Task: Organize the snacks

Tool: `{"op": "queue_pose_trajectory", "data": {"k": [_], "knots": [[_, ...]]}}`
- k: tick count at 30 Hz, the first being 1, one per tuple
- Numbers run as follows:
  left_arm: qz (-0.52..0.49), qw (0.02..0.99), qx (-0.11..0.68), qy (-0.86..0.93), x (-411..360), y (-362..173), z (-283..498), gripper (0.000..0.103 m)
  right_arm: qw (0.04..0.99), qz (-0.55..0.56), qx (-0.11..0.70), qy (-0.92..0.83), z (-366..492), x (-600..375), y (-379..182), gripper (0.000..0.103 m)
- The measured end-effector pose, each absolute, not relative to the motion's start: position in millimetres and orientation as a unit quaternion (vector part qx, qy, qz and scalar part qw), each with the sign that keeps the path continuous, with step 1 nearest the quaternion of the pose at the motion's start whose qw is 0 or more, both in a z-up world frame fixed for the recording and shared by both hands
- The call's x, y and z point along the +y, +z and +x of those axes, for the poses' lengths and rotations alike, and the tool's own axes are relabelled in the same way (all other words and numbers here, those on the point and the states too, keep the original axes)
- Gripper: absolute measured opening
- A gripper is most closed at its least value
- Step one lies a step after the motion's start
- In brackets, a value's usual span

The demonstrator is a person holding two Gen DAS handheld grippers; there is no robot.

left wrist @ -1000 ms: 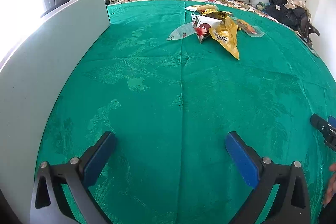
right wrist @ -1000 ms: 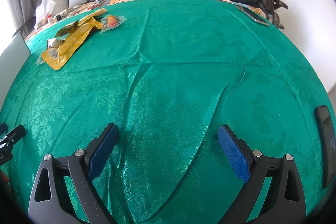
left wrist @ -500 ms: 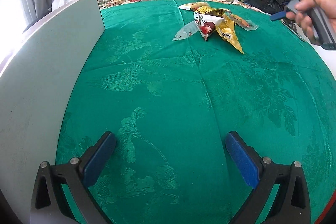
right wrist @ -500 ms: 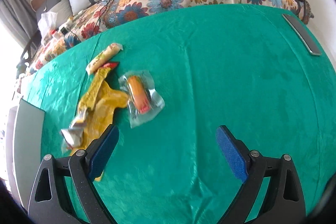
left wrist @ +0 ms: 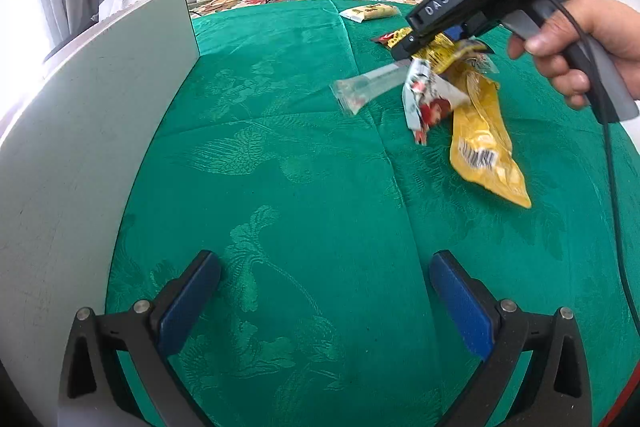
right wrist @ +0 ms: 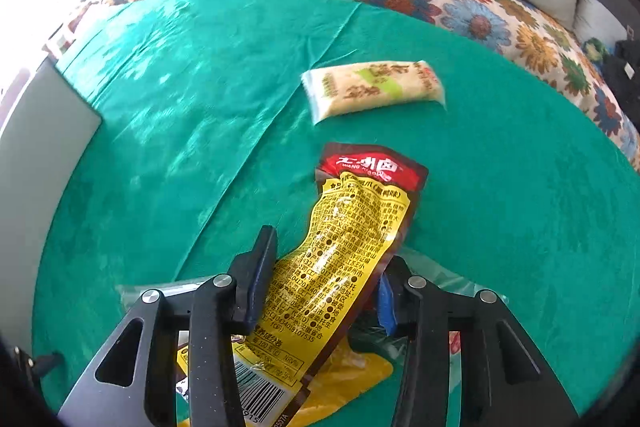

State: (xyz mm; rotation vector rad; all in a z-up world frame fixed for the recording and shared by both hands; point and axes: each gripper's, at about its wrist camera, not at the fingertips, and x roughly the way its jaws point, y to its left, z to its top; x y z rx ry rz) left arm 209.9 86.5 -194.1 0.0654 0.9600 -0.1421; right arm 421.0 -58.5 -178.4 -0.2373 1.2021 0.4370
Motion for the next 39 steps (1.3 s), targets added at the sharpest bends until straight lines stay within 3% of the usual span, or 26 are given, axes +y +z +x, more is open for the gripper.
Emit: {"op": "queue_pose_trajectory", "data": {"k": [4,8,12,17,20,21,22,23,24,28,32,39], "knots": [[0.031,0.884,0.461,-0.068,86.6,-194.1,209.9,0.103,0.724,-0.158,0.61,0.278,355.5,-64.1,-179.6,0.054],[0.031,0.884,0.461,-0.068,86.7,-194.3,210.1,0.103,0.765,-0.145,0.564,0.275,363.8,-77.0,-146.4,0.076],[0.031,0.884,0.461,-0.069,86.8,-194.2,210.3,0.103,0.829,-0.064,0.523,0.188,453.3,-78.0,-127.9,0.078],[0.031,0.884,0.461,-0.069,86.9,-194.3,210.3,0.103,0.813,0.16,0.558,0.029,555.7,-99.9,-165.9,0.078],[0.031,0.884,0.461,-0.069,87.1,-194.4,210.4,0.103,0.81,0.197,0.553,-0.007,575.8,-93.9,-179.1,0.079],[0.031,0.884,0.461,-0.069,87.2,-194.4,210.5,0.103,0.826,0.164,0.54,-0.015,577.7,-85.5,-176.9,0.077],[0.031,0.884,0.461,-0.069,87.3,-194.3,210.7,0.103,0.831,0.12,0.543,-0.012,579.0,-75.0,-176.8,0.062],[0.031,0.884,0.461,-0.068,87.4,-194.4,211.0,0.103,0.838,0.064,0.541,-0.007,577.7,-63.3,-175.9,0.035],[0.031,0.884,0.461,-0.068,87.3,-194.2,211.0,0.103,0.84,0.025,0.541,0.014,573.8,-51.6,-176.4,0.027],[0.031,0.884,0.461,-0.068,87.6,-194.3,210.9,0.103,0.817,-0.076,0.548,0.161,527.4,-21.0,-178.8,0.024],[0.031,0.884,0.461,-0.068,87.0,-194.5,210.7,0.103,0.761,-0.198,0.549,0.283,426.8,-5.7,-181.6,0.024],[0.042,0.877,0.472,-0.084,89.5,-194.1,197.8,0.103,0.73,-0.265,0.549,0.309,286.0,-52.0,-181.1,0.025]]}}
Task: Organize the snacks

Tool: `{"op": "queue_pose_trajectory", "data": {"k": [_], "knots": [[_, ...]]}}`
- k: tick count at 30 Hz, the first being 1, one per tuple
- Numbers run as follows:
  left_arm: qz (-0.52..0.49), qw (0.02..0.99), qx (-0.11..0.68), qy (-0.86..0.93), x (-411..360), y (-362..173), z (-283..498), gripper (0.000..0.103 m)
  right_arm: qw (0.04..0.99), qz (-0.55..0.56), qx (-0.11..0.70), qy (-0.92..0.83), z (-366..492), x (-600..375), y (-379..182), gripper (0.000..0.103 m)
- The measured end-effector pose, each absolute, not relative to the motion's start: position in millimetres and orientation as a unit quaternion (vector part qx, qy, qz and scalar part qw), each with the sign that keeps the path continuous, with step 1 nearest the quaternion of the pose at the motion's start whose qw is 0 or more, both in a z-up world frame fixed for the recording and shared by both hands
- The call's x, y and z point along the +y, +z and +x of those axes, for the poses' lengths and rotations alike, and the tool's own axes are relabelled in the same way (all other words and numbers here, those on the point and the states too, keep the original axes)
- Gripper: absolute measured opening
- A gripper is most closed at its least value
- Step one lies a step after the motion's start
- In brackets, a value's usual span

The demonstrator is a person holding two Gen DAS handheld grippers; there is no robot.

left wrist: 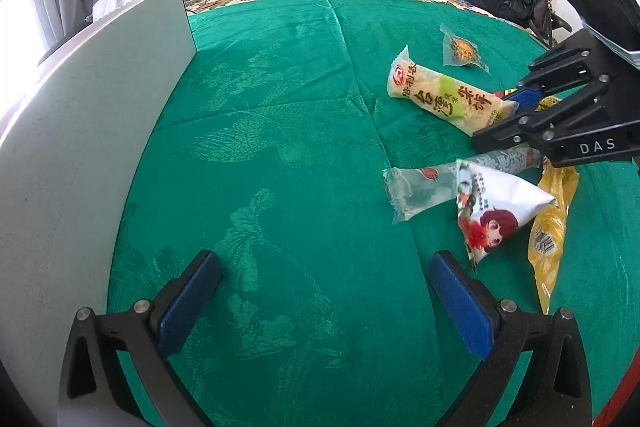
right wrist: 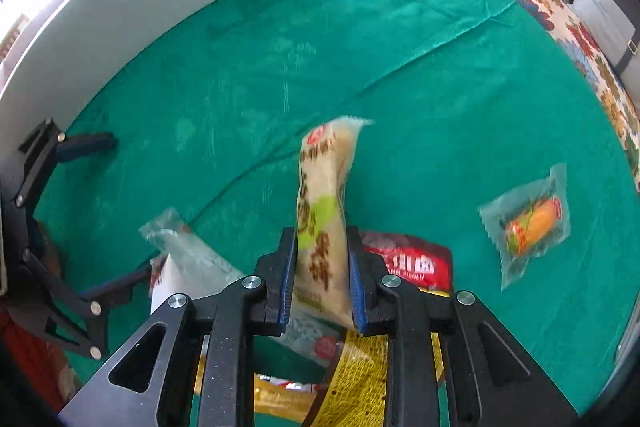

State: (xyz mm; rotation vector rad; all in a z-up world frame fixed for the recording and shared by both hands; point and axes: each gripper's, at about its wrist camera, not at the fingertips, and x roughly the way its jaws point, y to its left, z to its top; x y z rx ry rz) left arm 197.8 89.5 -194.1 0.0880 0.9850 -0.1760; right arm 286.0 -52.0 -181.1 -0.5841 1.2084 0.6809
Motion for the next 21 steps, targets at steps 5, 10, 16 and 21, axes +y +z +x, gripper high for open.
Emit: {"op": "queue_pose_trajectory", "data": {"k": [5,10,16,21], "knots": [[0.035,0.873,0.481,-0.07,102.4,-193.9,176.5,0.103,0.821,-0.198,0.48,0.238,249.2,-117.9,-139.7,0.072],[0.028,0.884,0.464,-0.057,103.6,-194.9,169.2,0.103,0.896,-0.039,0.421,0.136,192.5,-198.6,-113.6,0.08],[0.027,0.885,0.462,-0.053,104.4,-195.5,166.3,0.103,0.879,-0.039,0.473,0.031,135.6,-224.1,-178.0,0.08],[0.025,0.885,0.462,-0.05,105.2,-194.8,164.4,0.103,0.884,-0.079,0.459,0.033,121.0,-208.0,-190.1,0.08]]}}
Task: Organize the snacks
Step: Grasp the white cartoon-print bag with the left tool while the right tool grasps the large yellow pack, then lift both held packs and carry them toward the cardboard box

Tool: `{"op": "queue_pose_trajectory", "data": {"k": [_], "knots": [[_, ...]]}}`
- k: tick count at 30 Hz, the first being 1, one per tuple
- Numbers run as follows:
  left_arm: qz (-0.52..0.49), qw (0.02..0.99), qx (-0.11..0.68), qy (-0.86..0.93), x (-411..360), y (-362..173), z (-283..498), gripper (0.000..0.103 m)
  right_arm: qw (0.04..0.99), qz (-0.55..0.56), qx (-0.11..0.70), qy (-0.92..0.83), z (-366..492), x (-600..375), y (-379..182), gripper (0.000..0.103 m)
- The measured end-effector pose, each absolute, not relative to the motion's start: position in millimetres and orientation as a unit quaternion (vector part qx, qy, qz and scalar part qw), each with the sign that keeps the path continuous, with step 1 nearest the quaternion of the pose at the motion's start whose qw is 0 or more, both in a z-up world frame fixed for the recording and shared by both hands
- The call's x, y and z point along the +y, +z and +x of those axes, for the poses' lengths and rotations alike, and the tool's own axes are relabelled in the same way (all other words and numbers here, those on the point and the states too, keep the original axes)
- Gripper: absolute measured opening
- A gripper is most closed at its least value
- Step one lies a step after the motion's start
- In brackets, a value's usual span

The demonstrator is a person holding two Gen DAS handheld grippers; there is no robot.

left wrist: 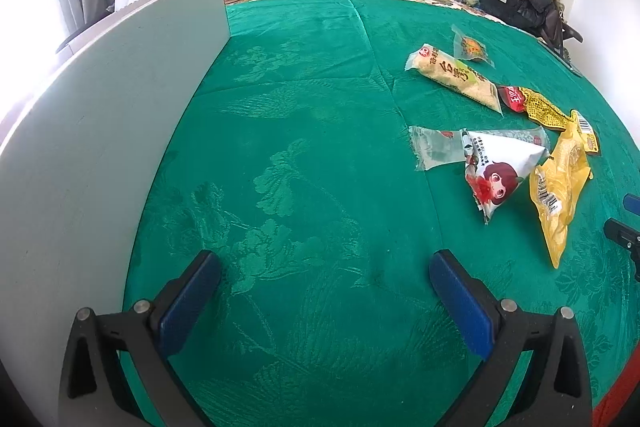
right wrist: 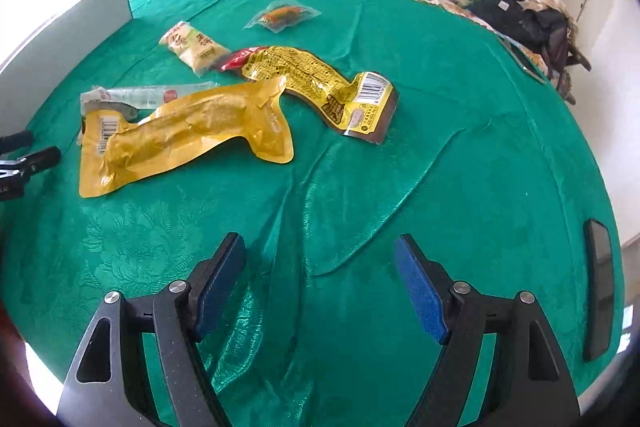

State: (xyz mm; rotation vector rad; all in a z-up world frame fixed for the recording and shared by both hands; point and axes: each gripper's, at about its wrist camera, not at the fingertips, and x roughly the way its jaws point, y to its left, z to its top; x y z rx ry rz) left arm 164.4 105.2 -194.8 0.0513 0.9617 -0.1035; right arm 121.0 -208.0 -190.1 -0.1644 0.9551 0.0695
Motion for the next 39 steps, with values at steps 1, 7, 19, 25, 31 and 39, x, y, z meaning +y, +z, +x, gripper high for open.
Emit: {"op": "queue_pose_trajectory", "data": {"k": [1,7,19,25,31,39], "knots": [[0.025,0.885,0.462,-0.05,105.3,-194.8,164.5,0.103,0.882,-0.075,0.464,0.039,122.4,-204.1,-190.5,0.08],[0.025,0.885,0.462,-0.049,105.1,-195.0,164.3,0.103,0.87,0.078,0.479,0.092,153.6,-180.0,-181.9,0.08],[0.032,0.863,0.499,-0.069,103.8,-191.6,156.4,0.103,0.883,-0.139,0.445,0.055,156.8,-133.9,-193.7,0.087],[-0.038,0.85,0.503,-0.152,60.8,-158.8,180.9,0.102,0.901,-0.06,0.429,0.001,117.5,-200.2,-179.7,0.088],[0.028,0.838,0.53,-0.126,-10.0,-169.2,218.4,0.086,0.911,0.055,0.408,-0.033,103.0,-246.6,-175.1,0.088],[-0.035,0.849,0.504,-0.153,40.4,-172.5,170.9,0.04,0.904,0.103,0.415,-0.009,70.4,-278.7,-192.9,0.088]]}}
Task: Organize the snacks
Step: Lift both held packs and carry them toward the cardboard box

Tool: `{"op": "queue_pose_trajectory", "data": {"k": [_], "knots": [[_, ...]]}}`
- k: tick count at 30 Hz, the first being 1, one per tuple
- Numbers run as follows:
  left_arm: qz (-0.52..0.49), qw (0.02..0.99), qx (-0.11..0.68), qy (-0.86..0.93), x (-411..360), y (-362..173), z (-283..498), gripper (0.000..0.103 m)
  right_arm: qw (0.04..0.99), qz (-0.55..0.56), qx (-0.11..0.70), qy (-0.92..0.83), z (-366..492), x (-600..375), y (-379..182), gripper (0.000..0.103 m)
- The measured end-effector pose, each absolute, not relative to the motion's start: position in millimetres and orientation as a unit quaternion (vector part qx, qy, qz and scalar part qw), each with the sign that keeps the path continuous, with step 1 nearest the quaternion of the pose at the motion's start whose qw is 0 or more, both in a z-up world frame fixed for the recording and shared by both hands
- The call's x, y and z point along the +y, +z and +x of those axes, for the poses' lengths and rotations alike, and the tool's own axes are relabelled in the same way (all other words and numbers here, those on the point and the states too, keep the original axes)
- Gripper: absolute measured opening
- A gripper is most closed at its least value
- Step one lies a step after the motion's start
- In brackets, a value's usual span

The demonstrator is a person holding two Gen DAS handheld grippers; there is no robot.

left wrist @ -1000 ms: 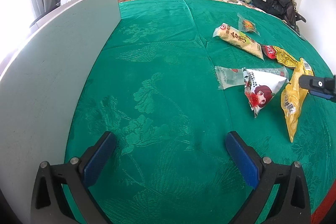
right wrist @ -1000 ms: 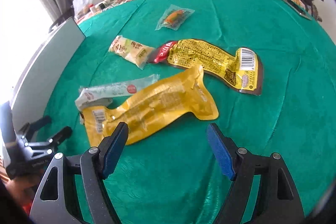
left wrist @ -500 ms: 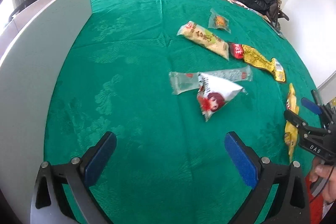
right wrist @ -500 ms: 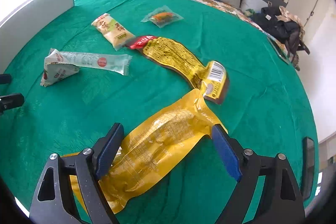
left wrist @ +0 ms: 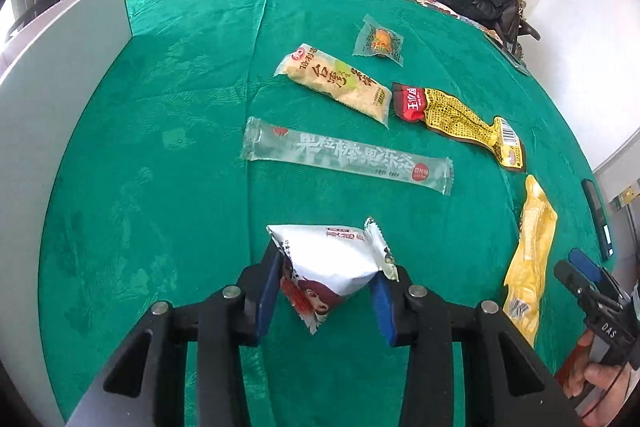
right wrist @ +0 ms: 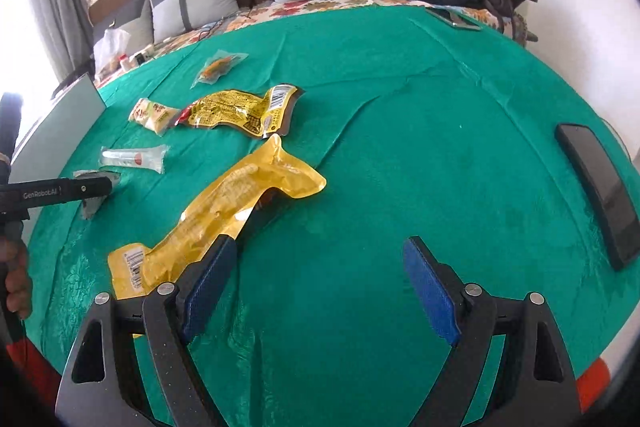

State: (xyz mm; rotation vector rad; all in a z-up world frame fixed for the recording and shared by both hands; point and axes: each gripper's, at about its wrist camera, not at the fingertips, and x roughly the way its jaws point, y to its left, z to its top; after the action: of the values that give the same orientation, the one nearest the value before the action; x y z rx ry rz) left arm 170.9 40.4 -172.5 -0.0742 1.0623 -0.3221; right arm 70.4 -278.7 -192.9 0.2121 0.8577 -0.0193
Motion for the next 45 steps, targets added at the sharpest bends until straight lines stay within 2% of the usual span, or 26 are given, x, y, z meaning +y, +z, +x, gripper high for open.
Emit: {"op": "queue_pose_trajectory", "data": {"k": [3,5,12,14,15,16,17,18,19,22,25,27,28,29,31,37,38,40,42,45], "knots": [[-0.035,0.855,0.496,-0.15,63.5,-169.0,152.4,0.049,0.904,0.123,0.41,-0.005,73.3,-283.3,-192.6,0.089],[-0.007,0.858,0.493,-0.145,69.0,-167.7,144.5,0.077,0.897,0.143,0.419,0.002,78.0,-281.9,-190.8,0.089],[0.093,0.859,0.48,-0.154,43.5,-175.9,146.1,0.079,0.826,0.243,0.506,0.056,100.8,-251.1,-187.8,0.088],[0.111,0.856,0.485,-0.142,34.4,-182.7,152.2,0.075,0.814,0.216,0.534,0.068,118.7,-224.7,-187.1,0.086],[0.103,0.861,0.477,-0.143,34.4,-180.2,151.6,0.065,0.814,0.188,0.546,0.067,127.3,-208.8,-187.1,0.087],[0.098,0.861,0.479,-0.14,34.4,-178.8,151.8,0.045,0.819,0.155,0.549,0.06,134.4,-194.7,-186.9,0.084],[0.091,0.86,0.483,-0.139,35.6,-176.8,151.3,0.039,0.825,0.125,0.549,0.048,140.3,-184.0,-187.5,0.078],[0.087,0.862,0.48,-0.139,38.0,-173.7,148.4,0.038,0.835,0.09,0.542,0.028,144.0,-176.8,-186.8,0.068],[0.083,0.865,0.474,-0.143,41.3,-169.9,144.1,0.038,0.843,0.074,0.532,0.025,146.0,-175.1,-185.5,0.049],[0.071,0.869,0.465,-0.152,59.1,-160.4,128.0,0.037,0.833,0.118,0.539,0.052,143.8,-190.6,-187.8,0.044],[0.053,0.871,0.465,-0.15,78.8,-156.5,117.4,0.037,0.807,0.203,0.548,0.087,132.1,-221.6,-185.9,0.03],[0.032,0.872,0.466,-0.146,87.7,-155.9,114.8,0.037,0.794,0.213,0.564,0.077,128.5,-237.5,-184.7,0.03],[0.02,0.872,0.467,-0.144,90.7,-156.3,114.8,0.037,0.794,0.208,0.568,0.062,128.6,-243.5,-183.0,0.035],[0.007,0.873,0.467,-0.141,92.8,-156.7,115.0,0.037,0.795,0.206,0.569,0.044,129.1,-250.0,-181.2,0.047],[-0.019,0.873,0.468,-0.137,95.2,-157.5,116.0,0.037,0.801,0.209,0.561,0.022,132.3,-256.4,-173.8,0.062],[-0.043,0.868,0.479,-0.126,94.2,-156.7,113.9,0.037,0.8,0.101,0.591,0.015,146.4,-203.1,-183.9,0.073],[-0.041,0.867,0.48,-0.127,95.2,-155.0,112.9,0.037,0.801,0.068,0.595,0.018,146.2,-190.3,-190.0,0.078],[-0.04,0.865,0.483,-0.128,100.2,-149.1,110.1,0.037,0.814,-0.015,0.579,0.026,142.1,-168.8,-193.9,0.076],[-0.04,0.866,0.481,-0.13,107.8,-139.1,105.8,0.037,0.821,-0.026,0.569,0.042,137.8,-169.1,-189.8,0.049],[-0.062,0.866,0.478,-0.13,122.4,-123.7,101.7,0.037,0.806,0.01,0.589,0.059,138.3,-189.3,-186.3,0.048]]}}
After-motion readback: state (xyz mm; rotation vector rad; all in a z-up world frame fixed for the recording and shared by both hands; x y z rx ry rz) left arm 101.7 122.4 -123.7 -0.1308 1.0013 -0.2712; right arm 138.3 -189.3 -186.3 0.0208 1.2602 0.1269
